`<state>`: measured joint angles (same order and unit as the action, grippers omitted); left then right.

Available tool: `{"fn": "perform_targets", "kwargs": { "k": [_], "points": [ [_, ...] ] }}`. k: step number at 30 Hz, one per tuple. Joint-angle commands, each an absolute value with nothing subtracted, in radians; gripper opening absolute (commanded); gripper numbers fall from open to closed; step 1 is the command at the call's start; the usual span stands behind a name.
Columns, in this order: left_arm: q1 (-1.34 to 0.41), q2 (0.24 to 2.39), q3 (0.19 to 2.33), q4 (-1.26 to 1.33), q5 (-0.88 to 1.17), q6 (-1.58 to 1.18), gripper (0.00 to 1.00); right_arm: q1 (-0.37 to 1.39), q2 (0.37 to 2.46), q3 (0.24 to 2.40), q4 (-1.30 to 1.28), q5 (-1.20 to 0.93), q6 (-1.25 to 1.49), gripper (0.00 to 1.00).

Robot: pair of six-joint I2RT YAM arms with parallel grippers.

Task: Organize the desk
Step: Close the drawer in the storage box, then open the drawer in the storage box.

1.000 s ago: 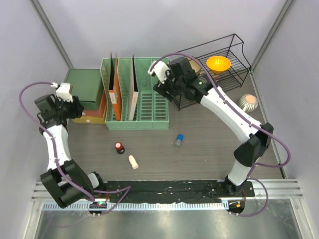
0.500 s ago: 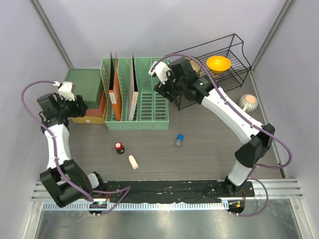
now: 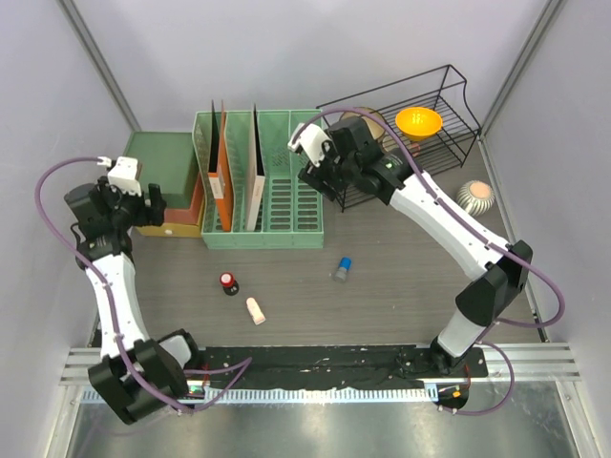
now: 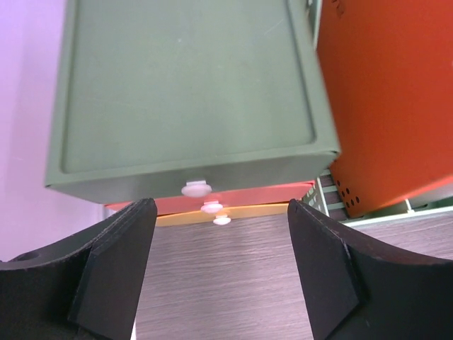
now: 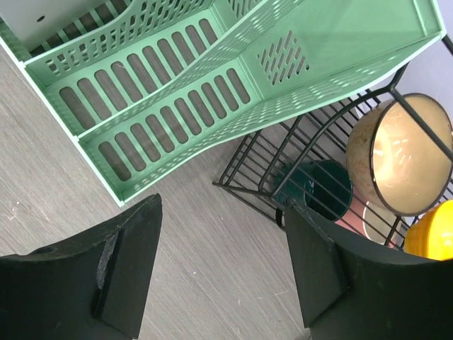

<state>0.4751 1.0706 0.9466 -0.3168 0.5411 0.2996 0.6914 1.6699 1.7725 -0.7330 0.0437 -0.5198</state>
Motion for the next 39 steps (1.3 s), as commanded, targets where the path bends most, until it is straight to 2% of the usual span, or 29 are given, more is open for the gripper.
{"fn": "perform_targets", "kwargs": {
  "k": [1, 8, 17, 25, 39],
  "points": [
    [0.469, 0.979, 0.945, -0.417, 0.517, 0.341, 0.80, 0.686, 1.600, 1.735, -0.704, 0.063, -0.502, 0.74],
    [0.469, 0.940, 0.890, -0.511, 0.476, 0.386, 0.81, 0.673, 1.560, 1.657, -0.678, 0.060, -0.491, 0.74],
    [0.471, 1.034, 0.813, -0.465, 0.430, 0.465, 0.88, 0.635, 1.471, 1.468, -0.551, -0.035, -0.465, 0.76],
    [0.471, 1.158, 0.825, -0.388, 0.410, 0.453, 0.92, 0.630, 1.468, 1.399, -0.509, -0.074, -0.468, 0.77],
    [0.471, 1.288, 0.778, -0.127, 0.469, 0.427, 0.79, 0.630, 1.479, 1.370, -0.509, -0.081, -0.471, 0.77]
  ]
}}
